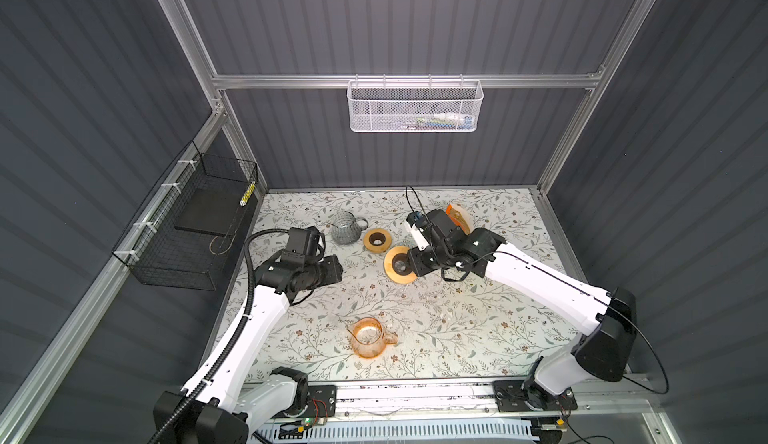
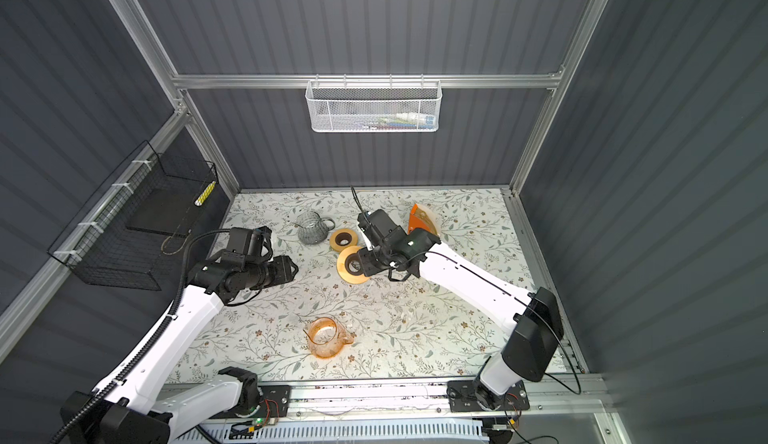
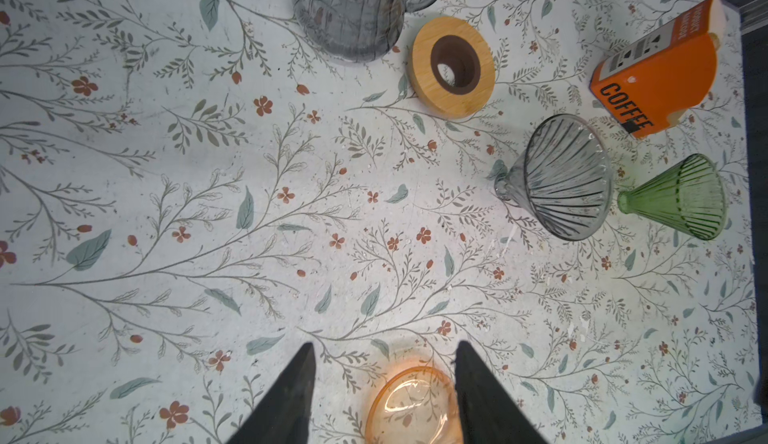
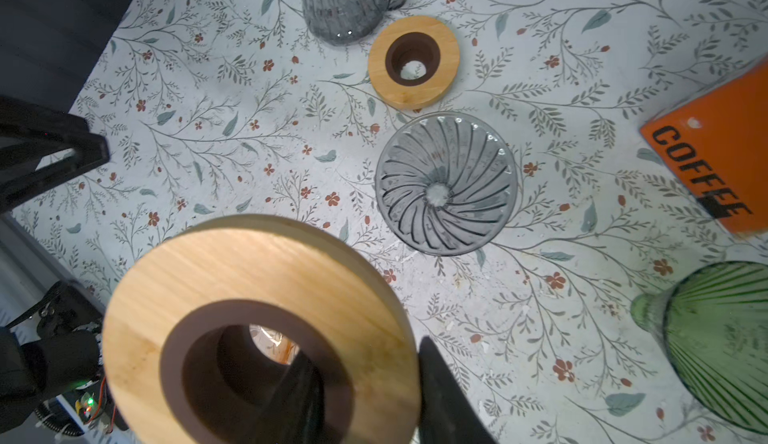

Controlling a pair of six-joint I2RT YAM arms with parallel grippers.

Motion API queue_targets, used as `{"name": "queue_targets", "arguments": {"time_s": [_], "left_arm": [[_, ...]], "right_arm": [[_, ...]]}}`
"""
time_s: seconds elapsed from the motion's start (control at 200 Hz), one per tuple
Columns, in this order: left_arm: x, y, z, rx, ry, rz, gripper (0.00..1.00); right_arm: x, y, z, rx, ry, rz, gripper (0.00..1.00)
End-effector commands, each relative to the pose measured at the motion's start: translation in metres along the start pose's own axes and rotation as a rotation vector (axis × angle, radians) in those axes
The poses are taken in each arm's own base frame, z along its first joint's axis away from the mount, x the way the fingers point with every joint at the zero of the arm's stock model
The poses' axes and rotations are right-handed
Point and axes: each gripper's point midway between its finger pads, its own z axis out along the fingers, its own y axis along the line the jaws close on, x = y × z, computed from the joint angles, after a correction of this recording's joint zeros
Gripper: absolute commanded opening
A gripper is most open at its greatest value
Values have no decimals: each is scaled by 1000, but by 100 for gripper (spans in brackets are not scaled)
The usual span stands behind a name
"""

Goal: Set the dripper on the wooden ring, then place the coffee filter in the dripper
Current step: 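Lift the bamboo stand and carry it toward the pink pitcher, then lower the bamboo stand onto the pink pitcher's mouth with the right gripper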

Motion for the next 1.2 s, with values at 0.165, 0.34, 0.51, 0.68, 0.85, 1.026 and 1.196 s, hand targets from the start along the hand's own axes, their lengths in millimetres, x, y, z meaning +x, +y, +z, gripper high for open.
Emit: {"name": "queue_targets", "arguments": {"time_s": [0.165,0.34,0.51,0.68,0.85,1.026,1.196], "left_arm": [[15,12,9,-33,-1,-41,54],[12,18,15,-67,-4,-41,54],[6,22,20,-86,-45,-60,54],[-2,25,22,-103,-83,-72,55],[-7,27,23,-117,-109,-71,55],[-10,28,25,-126,-115,-65,56],[-11,29,27,-131,-117,-61,56]], "right_arm": [[30,40,0,-55,46,-47,22],[52,69,6,-90,92,-94,22],[70,91,15,-111,143,-129,21],[78,107,23,-120,166,-171,21],[82,115,31,-117,182,-180,21],[90,124,39,-135,210,-184,21],[95,126,46,-134,235,-190,22]]}}
